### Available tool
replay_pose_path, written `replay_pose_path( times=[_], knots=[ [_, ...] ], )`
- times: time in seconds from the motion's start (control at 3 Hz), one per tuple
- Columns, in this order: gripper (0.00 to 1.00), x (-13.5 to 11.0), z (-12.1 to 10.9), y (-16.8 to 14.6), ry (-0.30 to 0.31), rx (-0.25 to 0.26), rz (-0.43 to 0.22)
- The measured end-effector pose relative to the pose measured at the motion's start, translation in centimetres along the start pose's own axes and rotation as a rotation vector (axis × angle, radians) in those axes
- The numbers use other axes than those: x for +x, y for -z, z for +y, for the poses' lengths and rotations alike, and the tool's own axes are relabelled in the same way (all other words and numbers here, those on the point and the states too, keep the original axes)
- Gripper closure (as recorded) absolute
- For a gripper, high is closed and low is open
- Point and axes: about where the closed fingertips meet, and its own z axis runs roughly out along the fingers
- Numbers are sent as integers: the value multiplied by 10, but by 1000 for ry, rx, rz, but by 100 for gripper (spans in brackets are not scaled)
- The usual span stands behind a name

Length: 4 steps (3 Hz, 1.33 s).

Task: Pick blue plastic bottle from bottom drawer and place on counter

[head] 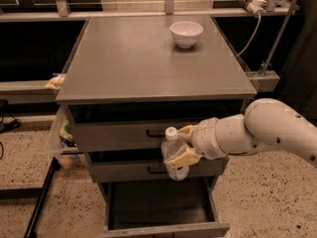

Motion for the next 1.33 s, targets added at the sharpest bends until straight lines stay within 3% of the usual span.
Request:
replay_pose_path(
  times=[0.33, 0.67, 1.0, 1.33],
  knots=[
    [100, -43, -14, 26, -2, 1, -60],
    [100, -128, -39, 87, 15, 32, -81],
    [100, -161, -54, 114, 22, 75, -114],
    [100, -151, -48, 103, 22, 59, -105]
  ],
)
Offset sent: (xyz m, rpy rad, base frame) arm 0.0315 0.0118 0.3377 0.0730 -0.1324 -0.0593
